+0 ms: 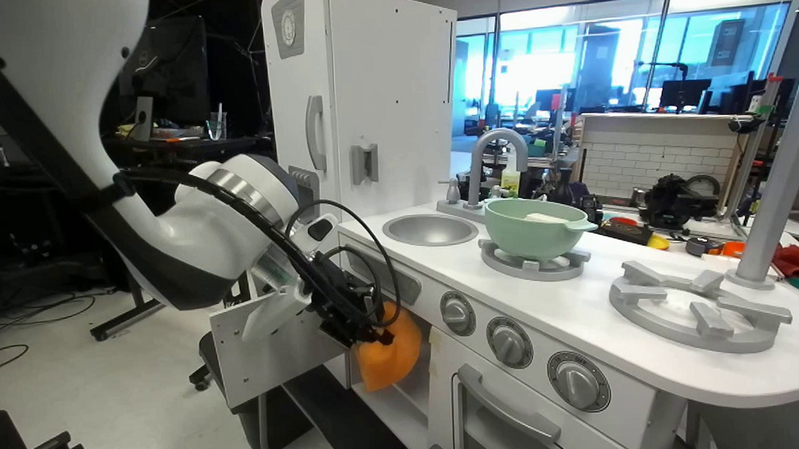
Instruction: Pick the blue bottle and the orange object and put them in the bottom drawer, the close the drawer door
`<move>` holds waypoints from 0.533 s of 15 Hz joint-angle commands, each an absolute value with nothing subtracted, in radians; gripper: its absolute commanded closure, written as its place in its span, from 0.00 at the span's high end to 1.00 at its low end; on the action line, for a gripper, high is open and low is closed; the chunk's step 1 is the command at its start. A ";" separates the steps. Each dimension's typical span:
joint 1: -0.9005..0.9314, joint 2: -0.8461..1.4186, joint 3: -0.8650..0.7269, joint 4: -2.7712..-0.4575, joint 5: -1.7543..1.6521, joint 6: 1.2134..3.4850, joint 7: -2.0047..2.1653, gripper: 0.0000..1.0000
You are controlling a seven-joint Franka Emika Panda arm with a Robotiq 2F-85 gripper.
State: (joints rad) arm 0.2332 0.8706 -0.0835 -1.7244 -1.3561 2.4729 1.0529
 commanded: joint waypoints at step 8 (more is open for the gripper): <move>0.139 1.047 -0.067 -1.484 -1.608 2.510 1.216 0.32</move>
